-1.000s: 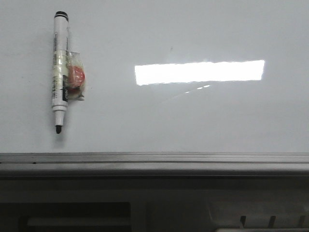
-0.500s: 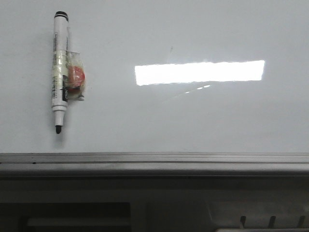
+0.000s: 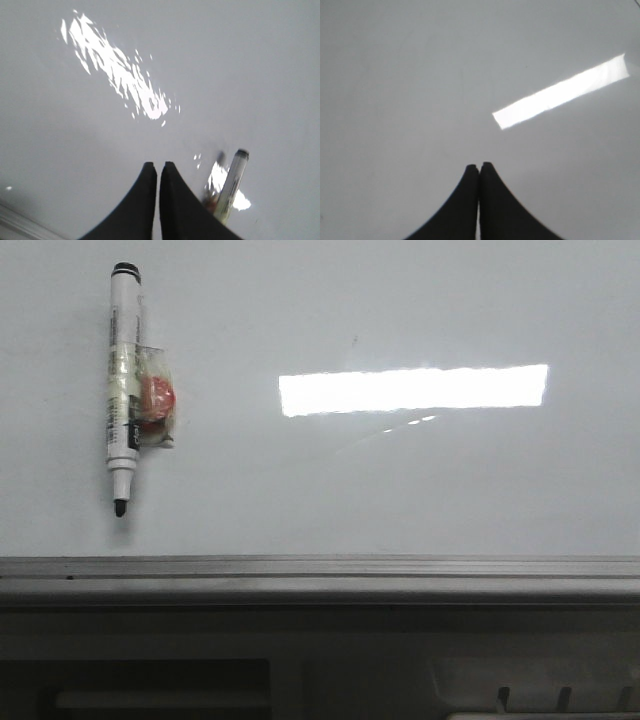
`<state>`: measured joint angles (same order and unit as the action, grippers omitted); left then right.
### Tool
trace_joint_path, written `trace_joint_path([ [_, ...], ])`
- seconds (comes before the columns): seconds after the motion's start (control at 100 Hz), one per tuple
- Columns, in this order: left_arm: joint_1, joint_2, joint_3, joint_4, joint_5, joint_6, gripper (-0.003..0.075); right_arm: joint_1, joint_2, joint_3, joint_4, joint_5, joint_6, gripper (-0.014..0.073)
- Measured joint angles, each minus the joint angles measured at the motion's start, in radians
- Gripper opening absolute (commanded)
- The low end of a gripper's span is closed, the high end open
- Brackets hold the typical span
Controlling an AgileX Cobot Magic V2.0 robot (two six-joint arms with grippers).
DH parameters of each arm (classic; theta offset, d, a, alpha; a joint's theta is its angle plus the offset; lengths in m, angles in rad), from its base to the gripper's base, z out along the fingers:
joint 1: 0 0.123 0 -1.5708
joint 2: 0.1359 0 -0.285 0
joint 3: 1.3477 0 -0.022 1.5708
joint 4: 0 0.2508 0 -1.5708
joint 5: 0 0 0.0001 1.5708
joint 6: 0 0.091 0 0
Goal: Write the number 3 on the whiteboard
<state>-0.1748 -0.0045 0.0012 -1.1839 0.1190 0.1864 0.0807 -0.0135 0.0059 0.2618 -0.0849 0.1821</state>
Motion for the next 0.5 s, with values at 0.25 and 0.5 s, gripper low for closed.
trace_joint_path([
  [0.25, 0.000, 0.020, -0.120, 0.179, 0.118, 0.106, -0.0011, 0.000, 0.000, -0.063, 0.168, 0.036, 0.002, -0.0023],
  [0.5, 0.000, 0.384, -0.482, 0.597, 0.550, 0.263, 0.0497, 0.002, 0.096, -0.319, 0.006, 0.328, -0.004, 0.0365],
])
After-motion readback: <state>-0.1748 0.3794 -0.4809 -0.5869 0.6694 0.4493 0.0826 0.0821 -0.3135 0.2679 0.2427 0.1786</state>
